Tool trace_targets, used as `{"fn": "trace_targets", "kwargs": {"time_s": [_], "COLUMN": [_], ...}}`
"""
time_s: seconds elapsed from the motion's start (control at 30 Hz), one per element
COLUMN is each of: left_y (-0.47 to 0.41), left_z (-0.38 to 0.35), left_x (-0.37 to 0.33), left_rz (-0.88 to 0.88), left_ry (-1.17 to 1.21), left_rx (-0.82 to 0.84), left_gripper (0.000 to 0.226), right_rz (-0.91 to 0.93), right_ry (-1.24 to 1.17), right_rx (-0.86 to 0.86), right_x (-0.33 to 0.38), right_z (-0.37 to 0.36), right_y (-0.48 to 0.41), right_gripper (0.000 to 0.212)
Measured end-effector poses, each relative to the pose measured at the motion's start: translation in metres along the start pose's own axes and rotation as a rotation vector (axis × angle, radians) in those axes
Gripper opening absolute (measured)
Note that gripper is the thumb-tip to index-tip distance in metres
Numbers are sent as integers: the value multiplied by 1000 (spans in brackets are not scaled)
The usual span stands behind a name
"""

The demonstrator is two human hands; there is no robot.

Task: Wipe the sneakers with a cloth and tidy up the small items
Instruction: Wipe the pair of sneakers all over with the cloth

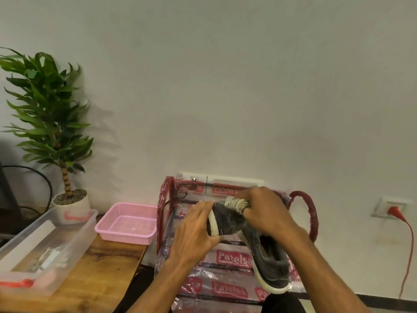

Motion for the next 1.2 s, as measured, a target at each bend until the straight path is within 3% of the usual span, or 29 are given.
{"fn": "trace_targets", "kwargs": {"time_s": [0.17, 0.3, 0.43, 0.57, 0.8, 1.0, 1.13, 1.2], "left_y": [-9, -11, -7, -7, -20, -19, -20, -21], "left_z": [3, 4, -3, -3, 18, 5, 4, 4], "left_x": [0, -6, -14, -10, 3, -11, -17, -20], "left_rz": [46, 54, 0, 35, 135, 80, 103, 110], "left_ry": [23, 32, -7, -39, 12, -12, -33, -38], "left_rx": [-11, -30, 13, 19, 9, 23, 28, 28], "left_gripper": [93, 92, 94, 95, 85, 87, 88, 88], "right_rz": [-57, 91, 243, 186, 248, 7, -96, -47], "right_ry": [15, 120, 323, 283, 280, 191, 128, 96], "right_rx": [-214, -276, -169, -139, -188, -144, -305, -401], "right_x": [-3, 5, 17, 19, 26, 12, -8, -10], "right_z": [5, -19, -42, -44, -47, -4, 15, 9], "right_y": [-6, -10, -21, -32, 7, 22, 23, 25], "right_gripper": [33, 37, 26, 19, 26, 15, 26, 31]}}
Point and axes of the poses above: each hand's wrist, its own y-axis away from the middle knuckle, its own z-axis out of the back of the hand, x = y × z, the point moved 2 cm from there along -y, towards the middle knuckle, and after that the axes turned 13 degrees about -z, right-handed, at the moved point
